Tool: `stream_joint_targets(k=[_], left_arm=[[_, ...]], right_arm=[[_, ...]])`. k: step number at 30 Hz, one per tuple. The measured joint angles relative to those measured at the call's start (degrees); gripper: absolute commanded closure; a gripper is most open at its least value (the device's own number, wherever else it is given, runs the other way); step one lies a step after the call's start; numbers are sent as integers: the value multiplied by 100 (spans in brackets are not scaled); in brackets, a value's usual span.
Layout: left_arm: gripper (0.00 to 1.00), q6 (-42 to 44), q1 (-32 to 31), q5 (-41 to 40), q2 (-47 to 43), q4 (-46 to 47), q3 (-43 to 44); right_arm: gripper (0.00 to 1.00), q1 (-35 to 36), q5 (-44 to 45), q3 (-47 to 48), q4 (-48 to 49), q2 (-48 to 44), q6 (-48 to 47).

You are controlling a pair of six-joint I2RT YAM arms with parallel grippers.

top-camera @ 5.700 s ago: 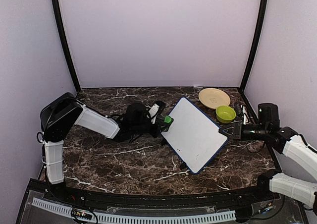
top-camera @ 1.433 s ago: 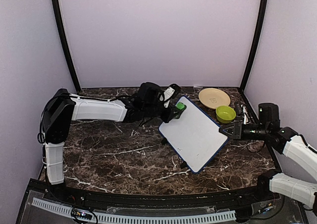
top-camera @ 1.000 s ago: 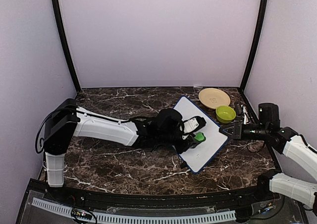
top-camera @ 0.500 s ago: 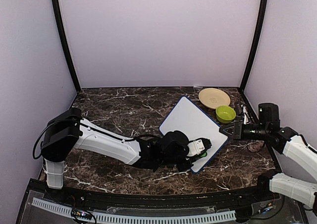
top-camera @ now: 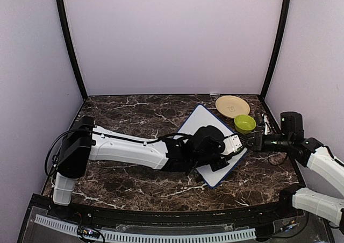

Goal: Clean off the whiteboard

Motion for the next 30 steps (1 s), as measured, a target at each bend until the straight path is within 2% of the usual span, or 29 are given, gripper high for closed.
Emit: stream_joint_targets(k=[6,14,23,26,30], left_arm=[[100,-9,24,133,15,-153,61],[100,-232,28,599,-345,354,-1060],[100,-577,17,680,-726,564,-2186],[100,-741,151,774,-868,566,-2439],[100,-918,457,835,-1143,557,-2610]], right_arm=[[100,0,20,0,-9,2,0],[100,0,15,0,-11,4,0],[100,0,-7,0,-2,11,2],[100,2,-13,2,0,15,2],[95,2,-15,22,-15,22,4]])
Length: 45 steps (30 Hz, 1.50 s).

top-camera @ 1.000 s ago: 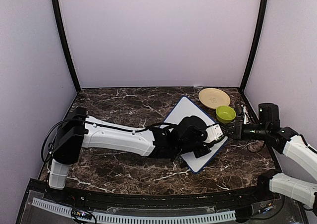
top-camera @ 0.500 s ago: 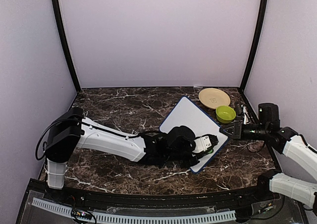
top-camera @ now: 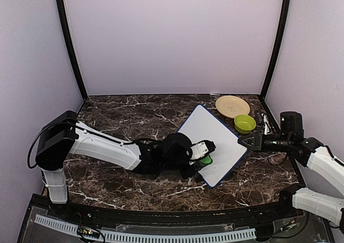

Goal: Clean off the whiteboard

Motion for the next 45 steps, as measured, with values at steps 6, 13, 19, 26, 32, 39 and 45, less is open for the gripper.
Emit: stream_joint_targets(k=[6,13,19,26,32,39,45], left_arm=[[100,-374,520,175,-662,33,-199],[100,-1012,1047,212,-1292,-131,-455],[100,-1832,1318,83,-1631,-597,-887],[99,-2669,1460,-98,-1956,-1456,-1403],[98,-3189,1744,-179,-2138,-2129,-1685],[96,-3462,1926,-125,-2138,-2494,-1770],[89,-3530,2041,48,-2046,-2496,-1770]], right_arm=[[83,7,-11,2,-59,-2,4],[70,37,-37,13,-155,-2,7],[54,37,-87,146,-221,26,-20],[32,37,-118,409,-297,52,-50],[20,37,-26,560,-382,92,-72],[15,37,186,643,-378,160,-31],[14,37,264,658,-291,164,70]])
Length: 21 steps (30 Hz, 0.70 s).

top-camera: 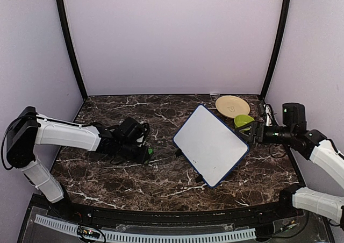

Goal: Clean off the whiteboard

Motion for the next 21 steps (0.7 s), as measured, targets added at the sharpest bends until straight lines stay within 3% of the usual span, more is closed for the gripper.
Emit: stream_joint_targets(k=[5,8,9,10,12,21], left_arm=[[64,-37,66,101,192,-22,0],[37,-42,72,144,219,-52,0],[33,-52,72,155,219,-55,2],[20,-9,72,164,219,-55,2],[8,-15,76,186,216,-61,2],[1,55,315,461,-83,-83,138]], right_arm=[[13,0,33,44,70,44,17],[12,-2,52,44,109,55,17],[12,-2,52,44,127,59,20],[12,-2,55,44,151,66,20],[11,-7,55,44,216,83,33],[9,-164,26,59,468,315,59]])
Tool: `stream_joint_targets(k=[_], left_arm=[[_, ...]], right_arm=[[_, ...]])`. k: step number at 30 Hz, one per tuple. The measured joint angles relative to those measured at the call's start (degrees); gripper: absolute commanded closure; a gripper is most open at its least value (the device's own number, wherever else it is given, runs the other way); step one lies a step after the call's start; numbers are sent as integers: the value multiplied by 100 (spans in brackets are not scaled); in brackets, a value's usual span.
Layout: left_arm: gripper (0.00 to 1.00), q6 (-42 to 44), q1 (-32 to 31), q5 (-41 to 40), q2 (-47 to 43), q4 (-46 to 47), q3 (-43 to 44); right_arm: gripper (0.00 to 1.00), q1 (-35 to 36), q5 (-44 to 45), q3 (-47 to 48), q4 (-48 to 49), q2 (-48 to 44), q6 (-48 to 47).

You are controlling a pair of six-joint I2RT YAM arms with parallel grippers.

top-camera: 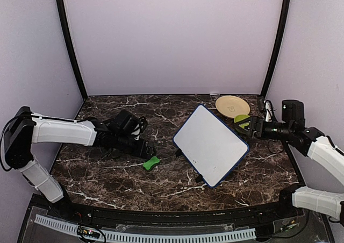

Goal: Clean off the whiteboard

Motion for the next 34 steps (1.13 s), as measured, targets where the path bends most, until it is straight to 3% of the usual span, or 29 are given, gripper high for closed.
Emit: stream_joint_targets(k=[5,14,18,24,34], left_arm=[[1,13,527,315,-498,11,37],[1,-199,2527,920,-1486,52,83],[1,-337,3047,929,-2100,79,-295],[1,-544,3250,815,-2918,103,-1113],[1,-911,3250,813,-3134,179,-1921]], right_arm=[[6,-284,-79,166,72,136,-4],[1,-1134,-144,339,715,352,221],[2,-1311,-37,140,1185,363,398],[1,-1364,166,-503,1650,374,584],[1,-1379,343,-966,1926,249,710]])
